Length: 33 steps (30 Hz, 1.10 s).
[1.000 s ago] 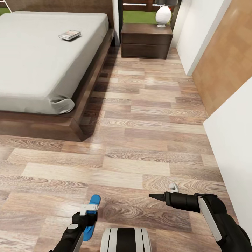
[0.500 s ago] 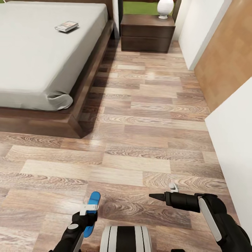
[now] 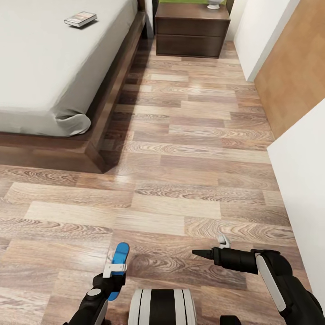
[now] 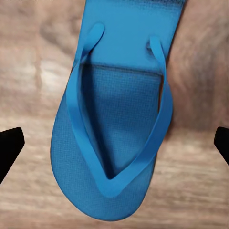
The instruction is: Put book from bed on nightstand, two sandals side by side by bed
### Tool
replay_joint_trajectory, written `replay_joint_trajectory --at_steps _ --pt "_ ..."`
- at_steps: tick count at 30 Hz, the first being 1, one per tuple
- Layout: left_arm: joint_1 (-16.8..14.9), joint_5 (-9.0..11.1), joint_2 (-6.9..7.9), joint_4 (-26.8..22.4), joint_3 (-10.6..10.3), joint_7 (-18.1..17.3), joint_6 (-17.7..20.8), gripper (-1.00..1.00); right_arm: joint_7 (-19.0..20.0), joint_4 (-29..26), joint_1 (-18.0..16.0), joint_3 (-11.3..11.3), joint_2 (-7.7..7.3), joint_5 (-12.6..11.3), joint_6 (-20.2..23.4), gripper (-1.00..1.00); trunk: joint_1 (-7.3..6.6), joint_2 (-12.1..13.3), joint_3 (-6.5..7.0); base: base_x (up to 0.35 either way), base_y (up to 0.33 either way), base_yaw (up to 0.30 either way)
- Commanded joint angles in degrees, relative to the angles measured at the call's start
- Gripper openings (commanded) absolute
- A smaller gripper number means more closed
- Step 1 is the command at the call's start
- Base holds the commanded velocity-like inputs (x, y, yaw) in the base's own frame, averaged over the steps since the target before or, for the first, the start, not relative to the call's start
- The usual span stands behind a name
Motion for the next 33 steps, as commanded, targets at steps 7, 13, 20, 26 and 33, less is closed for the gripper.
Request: replay_joint_trajectory --at_steps 7,13,20,26,33 --pt "0.0 -0.3 0.01 -0.1 -0.1 0.2 0.2 1.0 0.3 0.0 0.0 -0.1 0.0 0.2 0.2 1.0 -0.01 0.0 -0.03 0.08 0.0 0.0" --pt "0.0 -0.3 0.01 -0.1 -0.1 0.2 0.2 1.0 0.3 0.0 0.0 -0.1 0.0 0.2 0.2 1.0 -0.01 0.0 -0.03 0.049 0.0 0.0" --pt "0.0 -0.3 0.01 -0.1 -0.1 0.2 0.2 1.0 0.3 0.0 0.0 0.0 0.0 0.2 0.2 1.0 -0.01 0.0 -0.03 0.084 0.0 0.0" --pt "0.0 -0.3 0.01 -0.1 -0.1 0.2 0.2 1.0 0.3 0.0 0.0 0.0 0.0 0.2 0.2 1.0 -0.01 0.0 -0.03 0.065 0.0 0.0" --pt "0.0 -0.3 -0.06 -0.1 -0.1 1.0 0.8 1.0 0.3 0.0 0.0 0.0 0.0 0.2 0.2 1.0 -0.01 0.0 -0.03 0.005 0.0 0.0"
